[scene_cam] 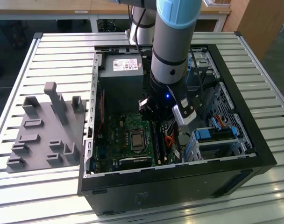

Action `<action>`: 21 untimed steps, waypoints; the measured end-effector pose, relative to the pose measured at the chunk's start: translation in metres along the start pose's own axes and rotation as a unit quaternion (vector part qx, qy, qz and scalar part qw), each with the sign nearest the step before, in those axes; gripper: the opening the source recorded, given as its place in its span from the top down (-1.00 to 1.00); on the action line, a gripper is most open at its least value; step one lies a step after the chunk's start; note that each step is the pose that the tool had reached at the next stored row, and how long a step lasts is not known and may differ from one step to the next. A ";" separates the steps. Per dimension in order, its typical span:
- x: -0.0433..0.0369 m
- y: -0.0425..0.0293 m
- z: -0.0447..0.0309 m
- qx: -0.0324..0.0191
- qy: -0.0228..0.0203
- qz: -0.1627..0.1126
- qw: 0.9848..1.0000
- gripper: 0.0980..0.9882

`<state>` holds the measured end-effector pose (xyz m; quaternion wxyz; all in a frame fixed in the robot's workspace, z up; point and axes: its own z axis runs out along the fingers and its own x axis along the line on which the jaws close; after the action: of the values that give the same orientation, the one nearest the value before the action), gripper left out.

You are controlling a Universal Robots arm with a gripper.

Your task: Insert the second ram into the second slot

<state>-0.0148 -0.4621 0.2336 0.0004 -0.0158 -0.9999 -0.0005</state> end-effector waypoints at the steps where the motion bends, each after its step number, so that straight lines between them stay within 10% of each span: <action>1: -0.0001 0.0000 0.0005 0.000 0.000 0.000 1.000 0.98; 21: -0.0005 0.0000 0.0168 0.000 0.000 0.000 1.000 0.98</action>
<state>-0.0143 -0.4621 0.2167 0.0005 -0.0158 -0.9999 -0.0001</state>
